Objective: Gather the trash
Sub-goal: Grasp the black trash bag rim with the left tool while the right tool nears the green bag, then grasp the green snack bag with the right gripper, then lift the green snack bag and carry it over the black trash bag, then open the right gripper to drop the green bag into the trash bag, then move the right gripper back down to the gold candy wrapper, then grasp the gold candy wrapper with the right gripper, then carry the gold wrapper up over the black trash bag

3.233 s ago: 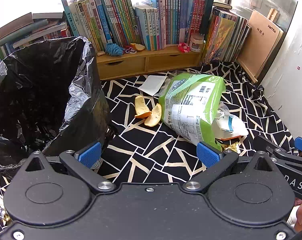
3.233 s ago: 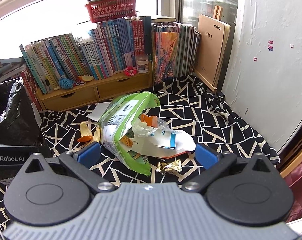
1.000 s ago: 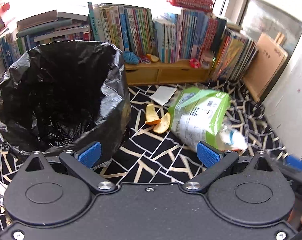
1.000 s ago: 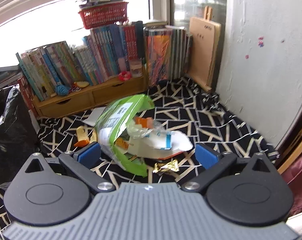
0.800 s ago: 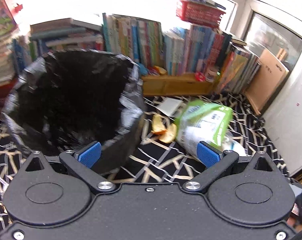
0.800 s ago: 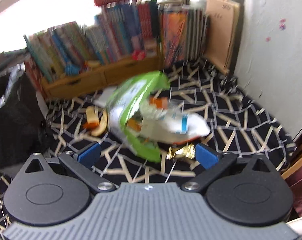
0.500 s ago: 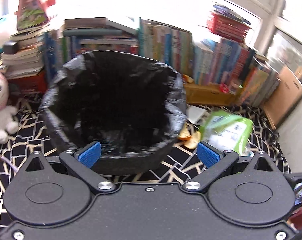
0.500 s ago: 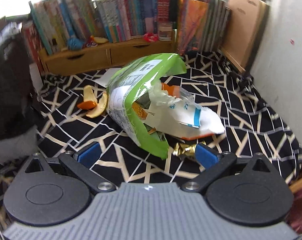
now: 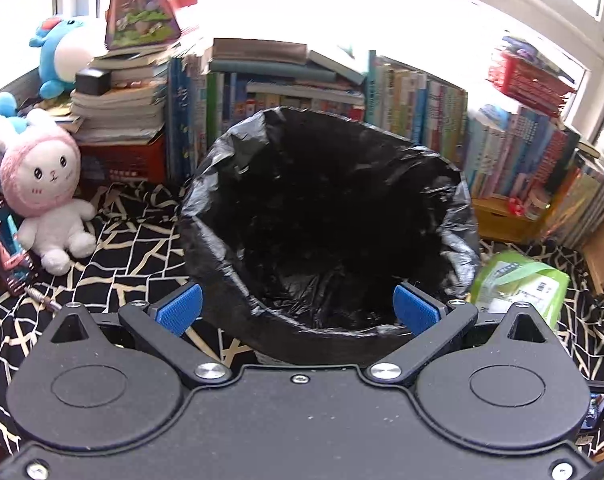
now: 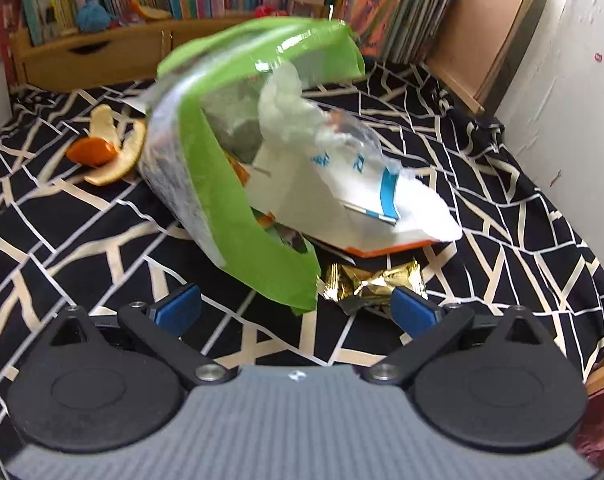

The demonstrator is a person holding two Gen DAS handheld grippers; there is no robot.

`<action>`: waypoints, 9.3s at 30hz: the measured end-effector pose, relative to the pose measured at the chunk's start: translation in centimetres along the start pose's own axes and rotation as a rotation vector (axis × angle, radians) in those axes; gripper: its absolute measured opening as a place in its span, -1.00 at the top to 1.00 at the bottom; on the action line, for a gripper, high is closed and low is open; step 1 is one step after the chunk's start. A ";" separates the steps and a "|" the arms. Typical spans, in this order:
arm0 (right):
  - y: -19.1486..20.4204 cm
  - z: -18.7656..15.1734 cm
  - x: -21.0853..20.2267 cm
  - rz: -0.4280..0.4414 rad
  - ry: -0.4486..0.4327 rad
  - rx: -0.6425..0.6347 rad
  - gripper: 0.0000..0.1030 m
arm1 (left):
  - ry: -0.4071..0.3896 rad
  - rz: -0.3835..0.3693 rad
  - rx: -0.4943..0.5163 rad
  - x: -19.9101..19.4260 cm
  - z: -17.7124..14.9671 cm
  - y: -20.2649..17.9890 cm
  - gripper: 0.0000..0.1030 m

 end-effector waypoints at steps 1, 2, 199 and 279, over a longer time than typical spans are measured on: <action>-0.1 -0.1 0.3 0.001 0.007 0.001 -1.00 | 0.003 0.013 -0.001 0.2 -0.1 0.1 -0.97; -0.2 -0.3 0.5 -0.001 0.012 0.002 -1.00 | 0.008 0.026 -0.003 0.4 -0.2 0.2 -0.97; -9.0 9.0 -2.1 0.343 -0.091 0.149 -0.76 | 0.309 0.262 -0.171 13.4 -1.1 0.6 0.40; 5.0 15.4 -18.3 0.695 -0.338 -0.067 0.15 | 0.275 0.310 -0.084 13.4 -0.9 -0.4 0.32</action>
Point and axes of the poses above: each gripper's, at about its wrist camera, not at the fingertips, and x roughly the way its jaws point, y to its left, z to its top, the point moved 1 cm from there along x, roughly the way its jaws point, and after that the axes turned 2 degrees about -y, right-handed, at the moved point
